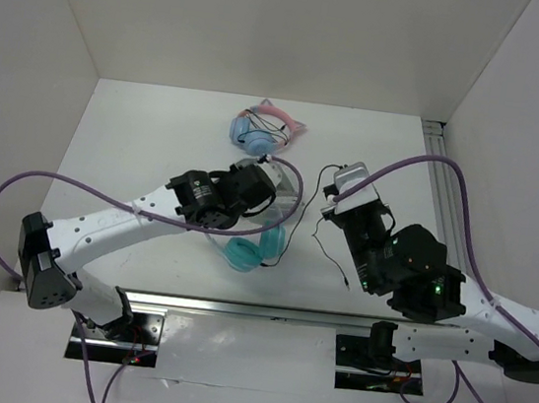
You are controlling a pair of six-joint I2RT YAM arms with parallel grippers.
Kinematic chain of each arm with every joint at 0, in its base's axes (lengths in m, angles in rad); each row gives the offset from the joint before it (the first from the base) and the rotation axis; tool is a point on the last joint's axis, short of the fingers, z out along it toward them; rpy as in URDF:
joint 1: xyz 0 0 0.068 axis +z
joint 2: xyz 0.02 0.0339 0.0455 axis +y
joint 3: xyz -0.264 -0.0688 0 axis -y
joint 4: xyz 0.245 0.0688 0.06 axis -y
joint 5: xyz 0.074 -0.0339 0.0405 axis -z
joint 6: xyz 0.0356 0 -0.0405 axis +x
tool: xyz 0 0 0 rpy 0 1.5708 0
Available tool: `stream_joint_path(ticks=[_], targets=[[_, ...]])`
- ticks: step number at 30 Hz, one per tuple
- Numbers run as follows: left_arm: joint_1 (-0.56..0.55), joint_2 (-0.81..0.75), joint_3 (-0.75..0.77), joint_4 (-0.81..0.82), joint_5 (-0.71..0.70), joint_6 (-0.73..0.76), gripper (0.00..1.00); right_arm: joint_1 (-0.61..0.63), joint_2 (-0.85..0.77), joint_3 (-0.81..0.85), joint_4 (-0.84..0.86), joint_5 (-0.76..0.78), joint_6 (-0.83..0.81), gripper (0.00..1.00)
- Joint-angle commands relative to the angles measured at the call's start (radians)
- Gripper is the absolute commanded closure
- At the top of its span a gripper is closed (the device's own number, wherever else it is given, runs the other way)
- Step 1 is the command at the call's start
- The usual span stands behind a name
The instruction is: Wrap the headphones
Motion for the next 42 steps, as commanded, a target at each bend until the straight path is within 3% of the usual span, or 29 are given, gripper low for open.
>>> stream_joint_path(ticks=[1, 9, 21, 26, 28, 33, 42], targets=[[-0.048, 0.022, 0.008, -0.037, 0.026, -0.043, 1.00, -0.001, 0.008, 0.013, 0.169, 0.016, -0.086, 1.00], [-0.131, -0.030, 0.008, -0.020, 0.190, -0.012, 1.00, -0.061, -0.002, 0.013, 0.206, -0.037, -0.102, 1.00], [-0.140, -0.108, 0.053, 0.083, 0.485, 0.045, 1.00, -0.105, -0.003, -0.009, 0.164, -0.100, -0.017, 1.00], [-0.140, -0.128, 0.062, 0.116, 0.581, 0.054, 1.00, -0.191, 0.018, -0.009, 0.145, -0.123, 0.064, 1.00], [-0.140, -0.128, 0.062, 0.127, 0.581, 0.054, 1.00, -0.217, 0.047, 0.000, 0.145, -0.134, 0.086, 1.00], [-0.140, -0.061, 0.086, 0.117, 0.358, -0.021, 1.00, -0.242, 0.058, 0.075, 0.072, -0.211, 0.188, 1.00], [-0.085, 0.105, 0.172, 0.064, 0.181, -0.162, 1.00, -0.242, 0.098, 0.206, -0.020, -0.269, 0.262, 1.00]])
